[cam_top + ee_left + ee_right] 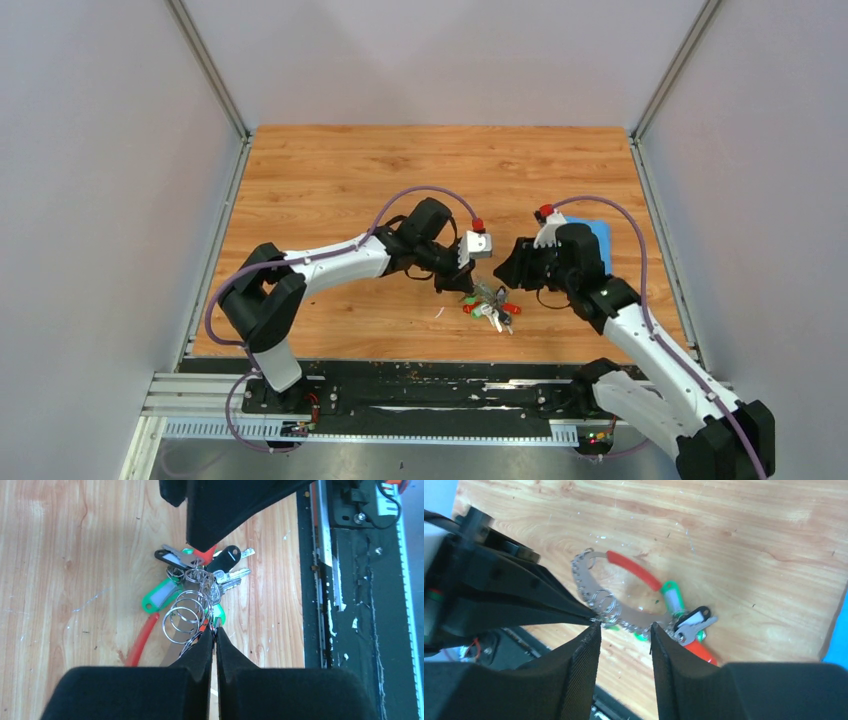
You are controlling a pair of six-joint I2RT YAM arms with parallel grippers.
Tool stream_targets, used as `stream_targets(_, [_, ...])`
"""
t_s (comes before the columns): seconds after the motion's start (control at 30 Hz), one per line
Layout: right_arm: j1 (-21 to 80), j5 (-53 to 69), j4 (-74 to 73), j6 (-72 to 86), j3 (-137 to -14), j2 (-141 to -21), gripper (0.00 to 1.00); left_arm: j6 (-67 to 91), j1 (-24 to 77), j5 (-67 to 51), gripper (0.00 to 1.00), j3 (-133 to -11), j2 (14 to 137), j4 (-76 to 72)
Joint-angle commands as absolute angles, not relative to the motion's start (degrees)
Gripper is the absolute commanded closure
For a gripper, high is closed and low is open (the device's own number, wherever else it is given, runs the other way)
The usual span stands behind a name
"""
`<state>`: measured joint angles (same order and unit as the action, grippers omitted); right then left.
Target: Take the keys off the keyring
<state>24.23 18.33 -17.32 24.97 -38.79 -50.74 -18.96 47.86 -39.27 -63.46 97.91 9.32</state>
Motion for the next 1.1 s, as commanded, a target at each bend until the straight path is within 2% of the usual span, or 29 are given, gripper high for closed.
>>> stream_targets(0.0, [25.24, 18.67, 6.83, 16.47, -26.67, -44.37, 0.57, -22.39, 45.69, -48.38, 1.00, -67.22, 98.88, 13.84])
stream_targets(0.1, [26.26, 18.75, 19.20, 13.49, -18.57, -37.72, 0.48, -26.68, 45.10, -50.58, 1.00, -70.04, 100.47, 20.90])
stream_targets(0.27, [27.95, 23.89, 22.67, 7.85, -18.66, -39.22, 0.51, -30.43, 45.00, -53.55, 1.00, -72.70, 102.98, 27.19])
stream_targets(0.53, [40.91, 18.71, 12.45, -3.37, -23.28, -42.35, 0.58, -33.32, 44.74, -53.33, 1.00, -72.77, 103.72, 31.26])
stream_targets(0.8, [45.19, 10.91, 2.34, -5.90, -27.32, -43.69, 0.59, -33.70, 44.58, -53.60, 1.00, -71.35, 103.03, 31.32])
stream_targets(1.07, [46.12, 10.15, -1.69, -8.86, -30.76, -48.16, 0.62, -34.74, 42.72, -55.23, 1.00, -71.63, 101.59, 31.69])
